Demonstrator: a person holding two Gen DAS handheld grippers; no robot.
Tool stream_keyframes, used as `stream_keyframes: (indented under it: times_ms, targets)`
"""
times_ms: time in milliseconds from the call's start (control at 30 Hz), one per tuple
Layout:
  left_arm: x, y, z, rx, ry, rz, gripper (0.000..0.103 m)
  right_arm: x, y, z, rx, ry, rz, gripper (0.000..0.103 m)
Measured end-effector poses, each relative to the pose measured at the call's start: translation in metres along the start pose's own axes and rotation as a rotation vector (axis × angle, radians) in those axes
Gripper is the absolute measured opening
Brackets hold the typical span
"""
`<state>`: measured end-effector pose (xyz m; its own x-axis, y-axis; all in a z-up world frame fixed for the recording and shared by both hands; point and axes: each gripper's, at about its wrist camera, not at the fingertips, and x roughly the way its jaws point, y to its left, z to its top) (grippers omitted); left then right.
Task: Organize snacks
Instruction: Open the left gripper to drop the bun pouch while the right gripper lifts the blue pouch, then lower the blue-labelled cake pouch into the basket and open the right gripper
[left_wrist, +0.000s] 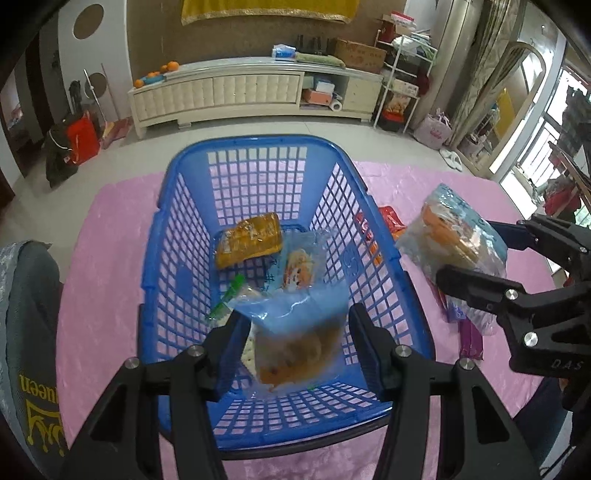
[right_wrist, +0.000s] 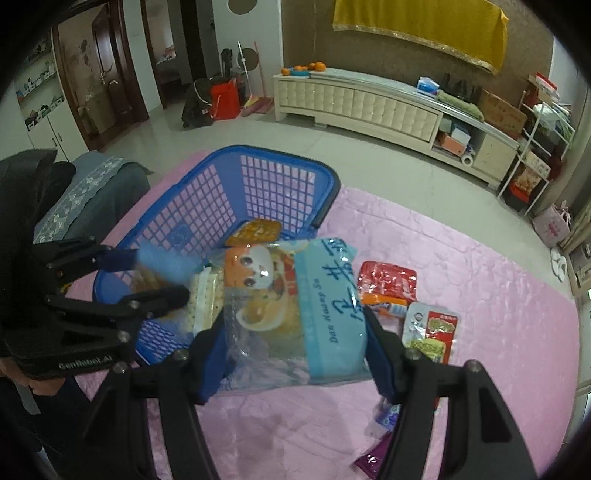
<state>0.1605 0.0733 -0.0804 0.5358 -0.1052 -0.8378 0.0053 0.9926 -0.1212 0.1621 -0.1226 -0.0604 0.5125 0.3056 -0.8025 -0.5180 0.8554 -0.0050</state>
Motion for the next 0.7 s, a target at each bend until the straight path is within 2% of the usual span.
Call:
stream_keyframes:
  times_ms: [100, 367, 700]
  targets:
    - [0.003, -0.001, 0.000, 0.001, 0.002, -0.005, 0.067, 0.002, 0.002, -0.003, 0.002, 0.005, -0.001, 0.070]
    - [-0.018, 0.000, -0.004, -0.021, -0.025, 0.000, 0.067, -0.012, 0.000, -0.011, 0.030, 0.000, -0.001, 0.070]
    - [-0.072, -0.006, -0.016, 0.000, -0.107, 0.048, 0.078, -0.060, 0.033, -0.010, -0.008, -0.082, 0.018, 0.070]
